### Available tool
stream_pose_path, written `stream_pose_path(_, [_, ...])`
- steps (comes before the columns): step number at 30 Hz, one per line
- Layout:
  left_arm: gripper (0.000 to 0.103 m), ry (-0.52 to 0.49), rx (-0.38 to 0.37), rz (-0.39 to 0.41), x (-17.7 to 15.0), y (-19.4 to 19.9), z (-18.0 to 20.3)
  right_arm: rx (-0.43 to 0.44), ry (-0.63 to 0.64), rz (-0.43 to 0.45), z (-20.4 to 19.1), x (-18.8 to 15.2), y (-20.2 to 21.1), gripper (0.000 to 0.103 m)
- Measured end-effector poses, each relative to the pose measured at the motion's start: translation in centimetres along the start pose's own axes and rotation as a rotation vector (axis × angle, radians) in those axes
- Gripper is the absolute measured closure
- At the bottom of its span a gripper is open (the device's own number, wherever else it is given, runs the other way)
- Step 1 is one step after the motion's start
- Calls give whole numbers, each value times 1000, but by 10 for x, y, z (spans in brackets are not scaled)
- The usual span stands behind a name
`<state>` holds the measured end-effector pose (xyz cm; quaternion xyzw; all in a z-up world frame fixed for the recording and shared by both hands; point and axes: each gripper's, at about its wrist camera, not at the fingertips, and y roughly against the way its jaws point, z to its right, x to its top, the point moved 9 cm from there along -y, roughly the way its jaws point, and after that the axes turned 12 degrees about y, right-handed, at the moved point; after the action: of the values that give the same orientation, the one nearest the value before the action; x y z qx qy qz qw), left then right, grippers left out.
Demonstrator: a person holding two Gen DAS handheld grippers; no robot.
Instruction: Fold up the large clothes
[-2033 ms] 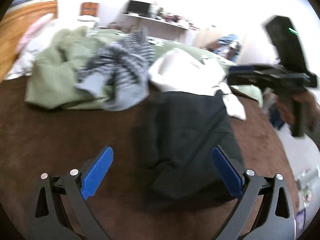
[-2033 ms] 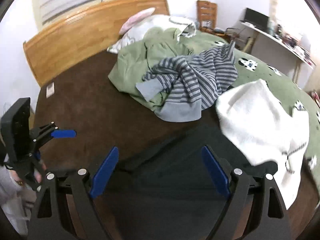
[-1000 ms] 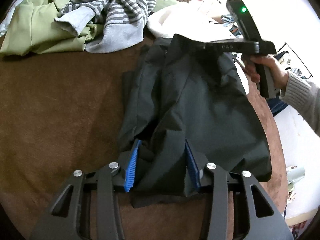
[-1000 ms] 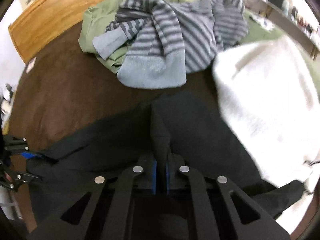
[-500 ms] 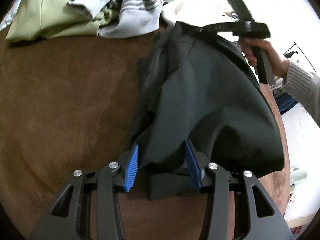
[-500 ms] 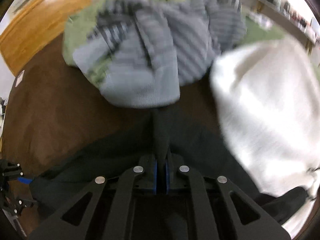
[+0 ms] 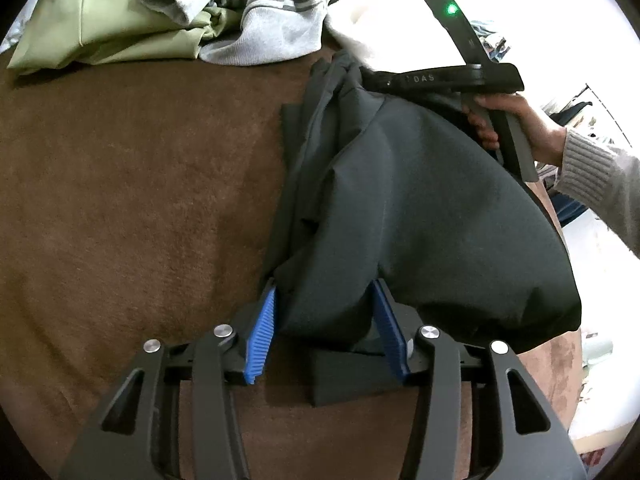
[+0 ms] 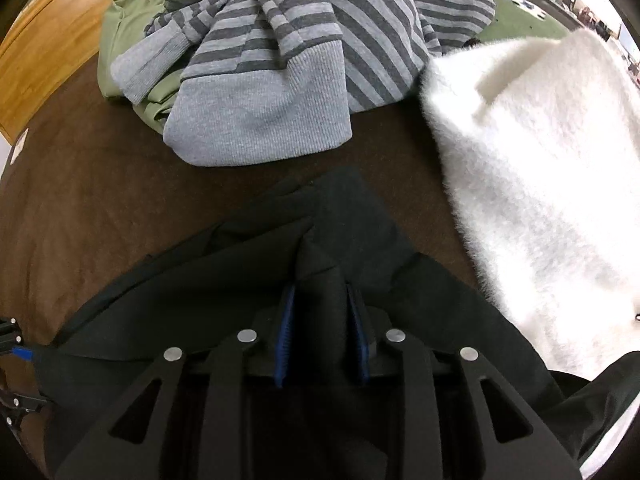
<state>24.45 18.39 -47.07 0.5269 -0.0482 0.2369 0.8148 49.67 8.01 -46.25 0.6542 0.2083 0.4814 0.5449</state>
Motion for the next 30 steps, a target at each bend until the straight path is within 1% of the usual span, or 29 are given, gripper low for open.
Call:
stream_pose_path(1, [52,-3,3,-1,0,1,0,-13,-6,2,1,1,2,65])
stream_pose_path(2, [52,-5,8,-1,0,2,1,-30,-18,8,2,3,5,57])
stream_pose_path(3, [49,-9,18,-1,0,3,0,-33,-32,22,4,4,10,53])
stream_pose_path(4, [45,-16,37,5,0,6,1,-21,-64,63,7,8,21,52])
stream_pose_path(5, [42,-20,49,13,1,9,2,21,-132,133,11,14,39,50])
stream_pose_path(6, [35,-20,61,26,2,16,3,42,-177,175,13,17,53,45])
stream_pose_path(7, [33,-19,59,43,3,24,6,55,-212,217,16,21,70,43])
stream_pose_path(9, [30,-18,43,70,8,39,12,62,-232,277,18,25,102,33])
stream_pose_path(11, [24,-28,37,89,16,57,21,69,-244,329,17,26,139,27])
stream_pose_path(12, [20,-36,41,96,19,62,24,82,-253,353,16,23,153,25])
stream_pose_path(14, [17,-54,41,111,32,77,35,139,-291,406,11,15,189,23])
stream_pose_path(16, [10,-56,31,121,43,86,44,145,-319,430,11,8,211,19])
stream_pose_path(17, [10,-61,28,131,52,92,49,142,-342,445,10,-1,226,17])
stream_pose_path(19, [7,-75,38,141,61,97,55,139,-369,447,6,-17,243,14])
stream_pose_path(20, [7,-84,57,142,66,97,58,127,-380,440,4,-29,251,12])
stream_pose_path(21, [7,-88,74,139,70,96,60,117,-387,432,4,-33,254,9])
stream_pose_path(23, [7,-92,148,127,78,89,61,91,-412,405,0,-54,259,6])
stream_pose_path(25, [7,-88,202,108,83,78,58,87,-434,382,-7,-75,260,6])
stream_pose_path(28, [7,-86,285,56,85,59,51,133,-533,348,-17,-111,244,6])
stream_pose_path(29, [7,-86,284,34,84,51,50,140,-565,337,-18,-122,239,6])
stream_pose_path(30, [7,-85,270,18,83,45,50,166,-618,327,-21,-137,229,6])
